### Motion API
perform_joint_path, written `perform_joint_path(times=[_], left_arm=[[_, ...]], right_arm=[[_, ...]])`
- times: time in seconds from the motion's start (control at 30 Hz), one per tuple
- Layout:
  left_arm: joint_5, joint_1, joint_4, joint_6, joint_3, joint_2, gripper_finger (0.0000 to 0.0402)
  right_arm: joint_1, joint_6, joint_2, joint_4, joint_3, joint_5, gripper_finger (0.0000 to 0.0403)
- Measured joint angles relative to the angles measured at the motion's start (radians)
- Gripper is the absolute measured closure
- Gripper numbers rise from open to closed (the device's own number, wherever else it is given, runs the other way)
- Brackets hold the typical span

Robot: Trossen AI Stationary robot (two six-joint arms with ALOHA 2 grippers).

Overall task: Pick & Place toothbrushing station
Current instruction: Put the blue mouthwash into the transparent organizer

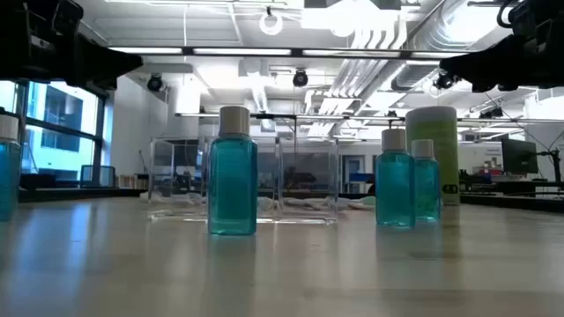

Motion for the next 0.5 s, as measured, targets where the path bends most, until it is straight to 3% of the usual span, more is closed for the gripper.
perform_joint_path(times=[0.5], left_arm=[[0.000,0.000,-0.004,-0.129,0.000,0.000,0.0399]], right_arm=[[0.000,0.015,0.000,-0.025,0.000,-0.027,0.0400]])
